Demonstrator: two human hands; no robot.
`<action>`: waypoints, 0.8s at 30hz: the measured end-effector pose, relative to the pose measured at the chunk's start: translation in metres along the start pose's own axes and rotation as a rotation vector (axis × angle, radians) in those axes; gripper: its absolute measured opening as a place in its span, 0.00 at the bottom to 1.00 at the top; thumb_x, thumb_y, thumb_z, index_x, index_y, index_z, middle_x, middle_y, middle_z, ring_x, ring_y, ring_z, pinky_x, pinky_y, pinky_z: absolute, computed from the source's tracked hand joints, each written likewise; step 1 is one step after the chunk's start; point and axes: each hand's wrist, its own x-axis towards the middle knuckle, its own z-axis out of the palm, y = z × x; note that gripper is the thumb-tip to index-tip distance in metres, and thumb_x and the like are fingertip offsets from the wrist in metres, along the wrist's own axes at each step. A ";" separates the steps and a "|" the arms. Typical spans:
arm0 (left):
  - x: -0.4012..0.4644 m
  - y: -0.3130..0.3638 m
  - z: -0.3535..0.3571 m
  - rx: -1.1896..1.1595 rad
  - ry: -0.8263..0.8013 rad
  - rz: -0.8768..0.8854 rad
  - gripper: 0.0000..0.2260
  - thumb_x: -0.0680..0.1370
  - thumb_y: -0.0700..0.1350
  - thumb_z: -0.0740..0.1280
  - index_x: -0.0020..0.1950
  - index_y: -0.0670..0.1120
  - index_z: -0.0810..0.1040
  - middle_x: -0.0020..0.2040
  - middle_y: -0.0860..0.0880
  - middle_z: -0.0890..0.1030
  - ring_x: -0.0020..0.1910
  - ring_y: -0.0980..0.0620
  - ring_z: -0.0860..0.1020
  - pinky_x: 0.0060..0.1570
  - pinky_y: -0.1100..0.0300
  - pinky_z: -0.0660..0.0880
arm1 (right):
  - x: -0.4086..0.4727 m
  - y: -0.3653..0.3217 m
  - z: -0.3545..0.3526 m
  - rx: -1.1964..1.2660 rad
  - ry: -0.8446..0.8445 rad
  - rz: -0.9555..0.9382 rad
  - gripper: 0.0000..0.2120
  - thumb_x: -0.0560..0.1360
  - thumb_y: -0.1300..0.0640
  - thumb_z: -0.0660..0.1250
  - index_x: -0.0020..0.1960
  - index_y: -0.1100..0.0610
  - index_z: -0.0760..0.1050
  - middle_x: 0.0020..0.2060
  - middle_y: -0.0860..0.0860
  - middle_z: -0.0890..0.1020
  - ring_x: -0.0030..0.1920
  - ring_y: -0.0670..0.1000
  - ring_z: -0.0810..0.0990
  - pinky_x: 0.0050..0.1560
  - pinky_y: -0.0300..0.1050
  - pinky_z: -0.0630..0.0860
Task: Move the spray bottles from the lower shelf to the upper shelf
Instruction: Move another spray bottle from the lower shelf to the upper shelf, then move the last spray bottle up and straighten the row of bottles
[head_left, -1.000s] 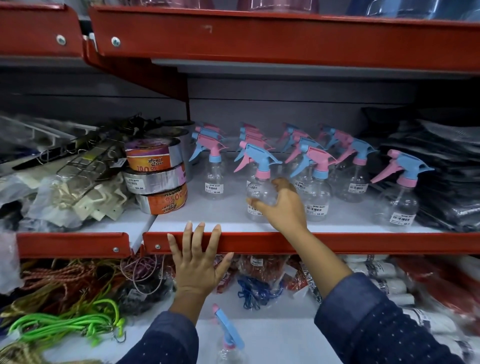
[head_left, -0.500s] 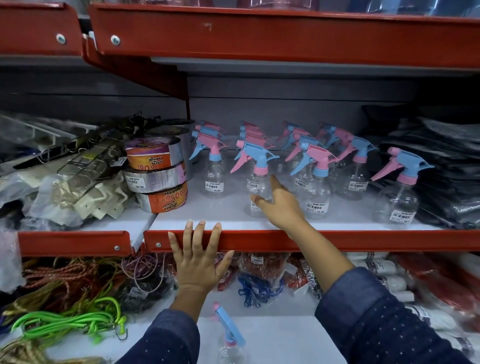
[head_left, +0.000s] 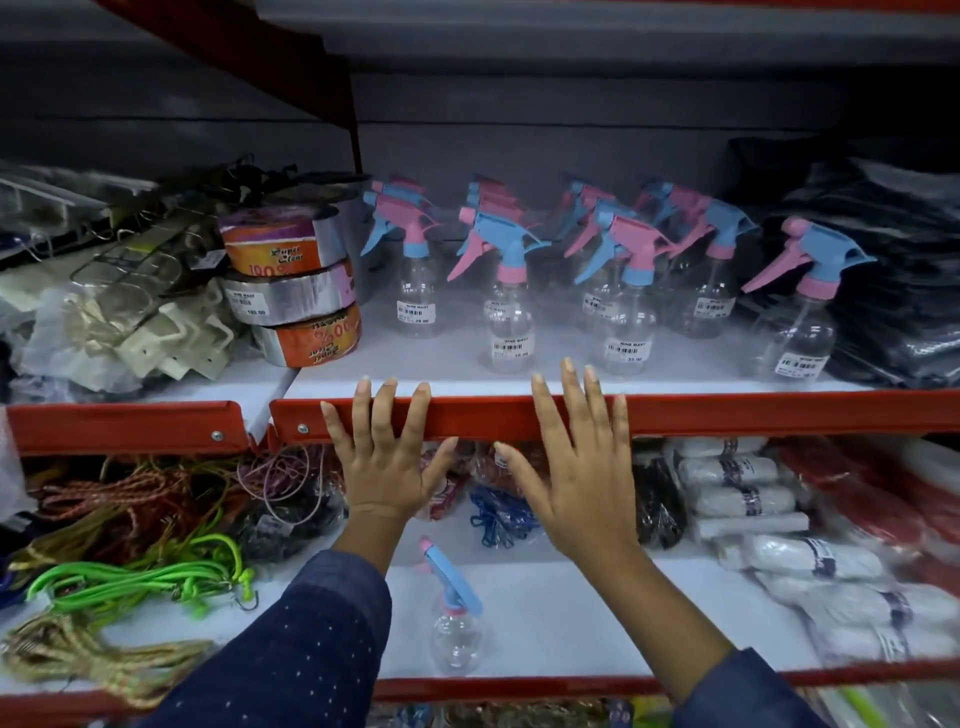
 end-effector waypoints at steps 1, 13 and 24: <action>0.000 0.000 0.001 0.002 0.002 0.002 0.30 0.75 0.61 0.60 0.73 0.50 0.59 0.66 0.41 0.64 0.73 0.41 0.56 0.73 0.37 0.42 | -0.013 0.002 0.005 0.010 0.012 -0.010 0.32 0.78 0.38 0.56 0.75 0.55 0.59 0.76 0.57 0.59 0.77 0.56 0.53 0.75 0.59 0.50; -0.005 -0.001 0.007 0.008 0.028 0.016 0.27 0.79 0.62 0.53 0.74 0.50 0.57 0.68 0.42 0.62 0.73 0.41 0.53 0.72 0.39 0.41 | -0.158 -0.005 0.074 0.318 -0.309 0.180 0.32 0.75 0.38 0.61 0.71 0.58 0.64 0.68 0.57 0.71 0.69 0.55 0.67 0.68 0.52 0.67; -0.004 -0.001 0.008 0.000 0.027 0.007 0.26 0.79 0.62 0.52 0.71 0.48 0.62 0.68 0.43 0.61 0.70 0.37 0.59 0.72 0.38 0.42 | -0.167 -0.036 0.123 0.600 -0.580 0.495 0.38 0.62 0.37 0.75 0.66 0.48 0.63 0.59 0.42 0.70 0.57 0.42 0.69 0.55 0.36 0.71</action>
